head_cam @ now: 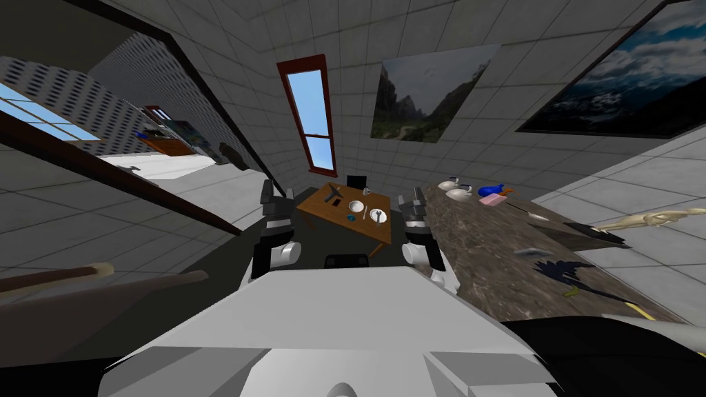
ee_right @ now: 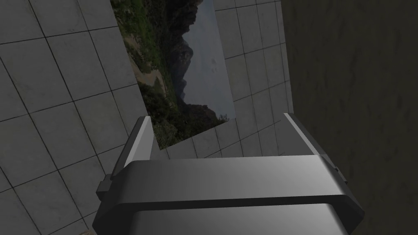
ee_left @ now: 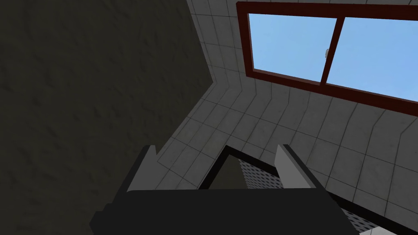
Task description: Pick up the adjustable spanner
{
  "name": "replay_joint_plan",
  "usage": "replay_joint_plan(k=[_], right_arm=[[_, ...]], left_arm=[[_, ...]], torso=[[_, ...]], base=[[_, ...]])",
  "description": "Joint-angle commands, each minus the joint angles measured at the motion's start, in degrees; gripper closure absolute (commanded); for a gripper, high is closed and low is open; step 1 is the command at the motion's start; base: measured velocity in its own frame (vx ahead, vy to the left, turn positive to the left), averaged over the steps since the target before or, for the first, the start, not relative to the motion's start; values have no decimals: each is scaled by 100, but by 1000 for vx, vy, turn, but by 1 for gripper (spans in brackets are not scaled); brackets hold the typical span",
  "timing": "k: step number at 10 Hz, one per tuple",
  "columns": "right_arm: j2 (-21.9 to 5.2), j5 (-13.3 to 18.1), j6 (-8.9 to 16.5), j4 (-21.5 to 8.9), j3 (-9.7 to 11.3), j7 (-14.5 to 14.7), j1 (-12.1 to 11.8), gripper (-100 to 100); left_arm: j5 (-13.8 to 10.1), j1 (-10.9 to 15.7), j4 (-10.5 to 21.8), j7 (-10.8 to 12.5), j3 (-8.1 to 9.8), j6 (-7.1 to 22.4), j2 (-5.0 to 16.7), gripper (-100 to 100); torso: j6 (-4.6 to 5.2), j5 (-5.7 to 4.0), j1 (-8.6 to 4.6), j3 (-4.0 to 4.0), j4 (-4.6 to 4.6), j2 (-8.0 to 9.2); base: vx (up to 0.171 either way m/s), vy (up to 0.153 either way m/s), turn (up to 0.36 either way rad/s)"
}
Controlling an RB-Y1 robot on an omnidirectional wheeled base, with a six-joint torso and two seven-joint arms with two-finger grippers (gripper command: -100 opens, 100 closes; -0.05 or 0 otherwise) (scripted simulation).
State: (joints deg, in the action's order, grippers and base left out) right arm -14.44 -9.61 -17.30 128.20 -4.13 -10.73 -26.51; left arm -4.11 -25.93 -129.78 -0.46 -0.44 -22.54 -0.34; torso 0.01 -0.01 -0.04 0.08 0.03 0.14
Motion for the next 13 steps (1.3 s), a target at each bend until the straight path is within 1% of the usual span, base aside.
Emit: replay_joint_plan(k=[1,2,3,4,5,6,7,8,9,10,11,12,13], right_arm=[[-210,-130,286,-118,-104,-286,45,-100],[-210,-130,294,-118,-104,-420,45,-100],[-382,-240,530,-271,-196,-592,134,-100],[-382,-240,550,-271,-196,-732,134,-100],[-553,-351,775,-443,-291,-902,230,-100],[-553,-351,816,-443,-291,-1053,230,-100],[-722,-464,1009,-635,-390,-1209,332,-100],[-722,-464,1094,-635,-390,-1361,332,-100],[-722,-464,1094,-635,-390,-1399,332,-100],[-888,-576,1353,-848,-493,-1634,441,-100],[-888,-576,1380,-848,-493,-1749,441,-100],[-1051,-687,1593,-1081,-597,-1945,555,-100],[-1051,-687,1673,-1081,-597,-2083,555,-100]], left_arm=[[0,0,0,0,0,0,0,0],[0,0,0,0,0,0,0,0],[0,0,0,0,0,0,0,0],[0,0,0,0,0,0,0,0],[0,0,0,0,0,0,0,0],[0,0,0,0,0,0,0,0],[0,0,0,0,0,0,0,0],[0,0,0,0,0,0,0,0],[0,0,0,0,0,0,0,0],[0,-1,0,0,0,0,0,0],[0,0,0,0,0,0,0,0],[0,0,0,0,0,0,0,0],[0,0,0,0,0,0,0,0]], torso=[[0,0,0,0,0,0],[-2,0,-1,-1,0,-1],[0,0,0,-2,-1,-3],[-2,0,1,-2,-1,-3],[0,0,0,-2,-1,-4],[-2,0,1,-3,-1,-4],[0,0,0,-3,-1,-6],[-2,0,0,-4,-2,-6],[1,0,-1,-4,-2,-7],[2,0,0,-5,-2,-9],[-2,0,0,-5,-2,-8],[0,0,-1,-5,-2,-9],[-3,-1,-1,-5,-2,-8]], base=[[-34,-4,110],[-27,-1,65],[-34,5,138],[-28,-1,61],[-31,3,132],[-24,-1,71],[-27,2,149],[-24,-1,77],[-11,-2,-7],[-20,3,153],[-21,-3,100],[-30,-2,187],[-21,-5,86]])
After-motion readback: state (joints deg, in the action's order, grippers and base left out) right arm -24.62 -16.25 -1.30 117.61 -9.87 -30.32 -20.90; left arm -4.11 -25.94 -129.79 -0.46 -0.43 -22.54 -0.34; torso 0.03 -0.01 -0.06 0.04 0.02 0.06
